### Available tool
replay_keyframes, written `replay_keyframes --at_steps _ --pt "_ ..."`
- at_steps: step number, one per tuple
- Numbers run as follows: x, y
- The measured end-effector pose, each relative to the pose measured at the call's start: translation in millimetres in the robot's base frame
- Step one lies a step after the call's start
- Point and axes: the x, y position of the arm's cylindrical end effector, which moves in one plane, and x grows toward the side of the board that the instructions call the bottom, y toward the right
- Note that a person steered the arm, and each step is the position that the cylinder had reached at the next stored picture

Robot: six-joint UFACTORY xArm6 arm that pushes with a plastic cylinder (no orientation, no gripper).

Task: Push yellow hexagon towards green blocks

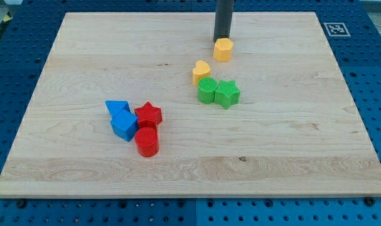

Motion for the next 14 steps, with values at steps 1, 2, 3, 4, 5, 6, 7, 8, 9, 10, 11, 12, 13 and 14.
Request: replay_keyframes --at_steps 1,2,3,4,5,6,7,8,9,10,11,12,13,14 --pt "0 0" --pt "0 10" --pt "0 17" --pt "0 17" --pt "2 13" --pt "-9 11" --pt "-8 11" --pt "1 11" --pt "1 12" --pt "1 12" --pt "1 14" --pt "10 15" --pt "14 15" --pt "14 15"
